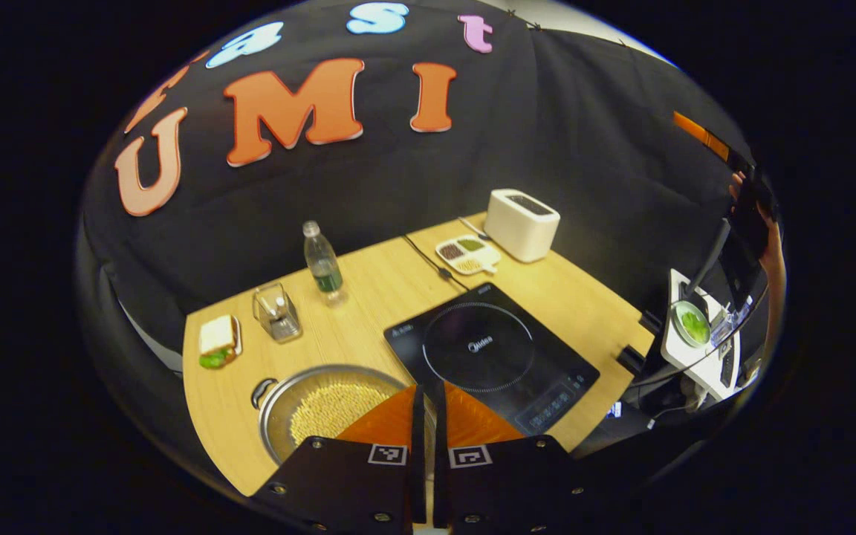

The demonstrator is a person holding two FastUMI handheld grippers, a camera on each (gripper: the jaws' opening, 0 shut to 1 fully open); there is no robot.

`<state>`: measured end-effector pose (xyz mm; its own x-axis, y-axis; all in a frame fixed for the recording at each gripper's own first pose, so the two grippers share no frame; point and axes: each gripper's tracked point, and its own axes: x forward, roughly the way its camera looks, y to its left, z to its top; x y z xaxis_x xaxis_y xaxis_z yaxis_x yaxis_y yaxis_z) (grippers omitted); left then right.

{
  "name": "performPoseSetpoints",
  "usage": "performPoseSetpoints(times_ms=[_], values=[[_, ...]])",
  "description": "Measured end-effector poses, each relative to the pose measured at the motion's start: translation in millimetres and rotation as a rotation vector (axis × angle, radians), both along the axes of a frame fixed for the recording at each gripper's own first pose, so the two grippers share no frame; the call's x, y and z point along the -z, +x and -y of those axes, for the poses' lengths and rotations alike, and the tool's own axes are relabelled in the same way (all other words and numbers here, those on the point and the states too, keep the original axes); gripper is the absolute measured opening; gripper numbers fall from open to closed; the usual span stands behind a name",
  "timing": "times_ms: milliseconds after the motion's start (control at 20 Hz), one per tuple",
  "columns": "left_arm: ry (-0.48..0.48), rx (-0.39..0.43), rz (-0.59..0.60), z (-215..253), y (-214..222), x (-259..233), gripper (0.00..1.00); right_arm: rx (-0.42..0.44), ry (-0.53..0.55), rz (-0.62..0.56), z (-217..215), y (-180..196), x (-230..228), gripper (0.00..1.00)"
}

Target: First push the handle of the pot to place it horizontally, then grasp the pot with both hands and set it on the induction cooktop.

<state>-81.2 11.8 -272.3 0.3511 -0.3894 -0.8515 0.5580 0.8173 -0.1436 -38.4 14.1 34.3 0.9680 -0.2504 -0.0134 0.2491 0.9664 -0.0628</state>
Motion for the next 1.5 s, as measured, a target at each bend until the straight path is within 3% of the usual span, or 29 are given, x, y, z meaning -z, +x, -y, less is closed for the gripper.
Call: performPoseSetpoints(times_ms=[200,350,700,1150,1500], values=[[0.094,0.044,-0.159,-21,-39,39,0.06,0.006,0.009,-0.014,4,-2,8,0.95],[0.146,0.031,-0.273,-32,-65,58,0.06,0.007,0.028,-0.024,5,-2,15,0.95],[0.262,0.071,-0.434,-68,-120,91,0.06,0.019,0.02,-0.054,13,-10,28,0.95],[0.41,0.145,-0.534,-89,-153,133,0.06,0.068,-0.004,-0.077,33,-26,25,0.95],[0.406,0.147,-0.559,-71,-148,154,0.06,0.122,-0.035,-0.087,52,-46,18,0.95]])
